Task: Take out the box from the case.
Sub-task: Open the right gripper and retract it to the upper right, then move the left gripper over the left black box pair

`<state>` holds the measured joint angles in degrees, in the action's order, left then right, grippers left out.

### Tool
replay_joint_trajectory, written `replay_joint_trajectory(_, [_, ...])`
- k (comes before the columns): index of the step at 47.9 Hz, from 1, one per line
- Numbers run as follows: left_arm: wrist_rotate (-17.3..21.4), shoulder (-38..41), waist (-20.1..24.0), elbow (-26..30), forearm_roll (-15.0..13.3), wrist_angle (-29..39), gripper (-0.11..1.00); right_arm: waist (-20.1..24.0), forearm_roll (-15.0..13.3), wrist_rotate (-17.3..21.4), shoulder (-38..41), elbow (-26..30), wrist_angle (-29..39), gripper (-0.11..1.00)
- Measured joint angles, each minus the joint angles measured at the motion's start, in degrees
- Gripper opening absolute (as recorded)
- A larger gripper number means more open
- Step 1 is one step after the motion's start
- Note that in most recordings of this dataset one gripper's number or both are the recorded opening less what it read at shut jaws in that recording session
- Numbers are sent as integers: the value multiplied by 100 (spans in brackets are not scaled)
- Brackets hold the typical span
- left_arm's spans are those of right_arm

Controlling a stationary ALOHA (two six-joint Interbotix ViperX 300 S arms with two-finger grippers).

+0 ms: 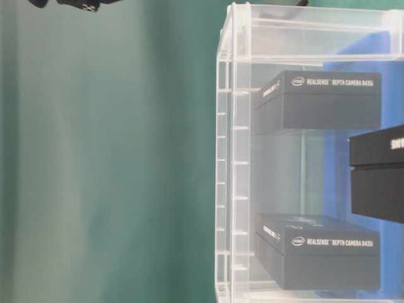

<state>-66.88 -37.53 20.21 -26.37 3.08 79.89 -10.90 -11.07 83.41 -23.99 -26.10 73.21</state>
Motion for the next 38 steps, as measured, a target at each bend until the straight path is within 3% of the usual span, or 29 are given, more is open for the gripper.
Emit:
replay_joint_trajectory(16, [0, 9, 0, 0, 0, 0, 89, -905, 185, -967, 0, -132, -105, 91])
replay_joint_trajectory(38, [0, 26, 0, 0, 0, 9, 89, -993, 237, -1055, 0, -141, -105, 91])
